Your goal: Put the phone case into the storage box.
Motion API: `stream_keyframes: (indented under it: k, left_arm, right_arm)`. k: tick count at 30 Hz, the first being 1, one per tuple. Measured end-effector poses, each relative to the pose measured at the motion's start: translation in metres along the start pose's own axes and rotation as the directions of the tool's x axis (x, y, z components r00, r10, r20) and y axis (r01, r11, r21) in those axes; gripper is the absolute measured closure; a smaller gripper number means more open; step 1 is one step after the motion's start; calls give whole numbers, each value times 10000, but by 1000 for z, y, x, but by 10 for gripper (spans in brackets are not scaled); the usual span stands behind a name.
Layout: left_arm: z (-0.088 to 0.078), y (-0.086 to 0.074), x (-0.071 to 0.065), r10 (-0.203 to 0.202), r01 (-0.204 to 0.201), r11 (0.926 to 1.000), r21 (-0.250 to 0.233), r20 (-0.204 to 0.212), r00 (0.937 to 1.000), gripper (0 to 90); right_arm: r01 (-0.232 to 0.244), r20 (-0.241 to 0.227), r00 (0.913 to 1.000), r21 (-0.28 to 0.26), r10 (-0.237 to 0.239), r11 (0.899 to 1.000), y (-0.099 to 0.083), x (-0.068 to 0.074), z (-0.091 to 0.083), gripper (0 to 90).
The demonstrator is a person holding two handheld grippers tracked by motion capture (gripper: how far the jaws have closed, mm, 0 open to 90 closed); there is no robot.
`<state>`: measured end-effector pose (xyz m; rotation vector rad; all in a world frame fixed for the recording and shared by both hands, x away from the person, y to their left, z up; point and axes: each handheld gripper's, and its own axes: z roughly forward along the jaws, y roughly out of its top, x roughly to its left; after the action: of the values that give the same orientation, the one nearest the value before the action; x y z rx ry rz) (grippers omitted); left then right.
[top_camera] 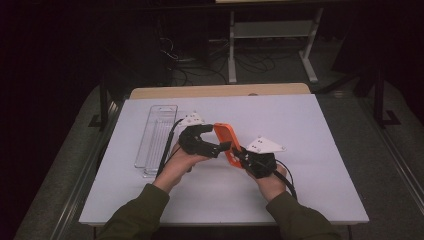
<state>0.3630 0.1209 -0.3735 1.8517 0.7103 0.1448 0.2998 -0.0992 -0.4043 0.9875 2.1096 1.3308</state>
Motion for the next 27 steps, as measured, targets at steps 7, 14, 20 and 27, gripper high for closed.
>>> stream_keyframes:
  k: [7,14,20,27]
  left_arm:
    - [1,0,-2,-119,121,9998,-158,135,9998,0]
    - [1,0,-2,-215,216,9996,-168,85,9997,0]
    - [3,-1,-4,-208,209,9996,-204,59,9998,0]
    - [3,-1,-4,-201,201,9997,-120,-14,9998,0]
  right_arm:
    - [-57,-132,9999,8,57,10000,2,8,1,815]
    - [0,-260,9997,12,0,10000,2,14,3,815]
    - [133,-253,9996,58,-131,9999,1,15,5,814]
    - [163,-247,9996,48,-161,9999,1,15,5,815]
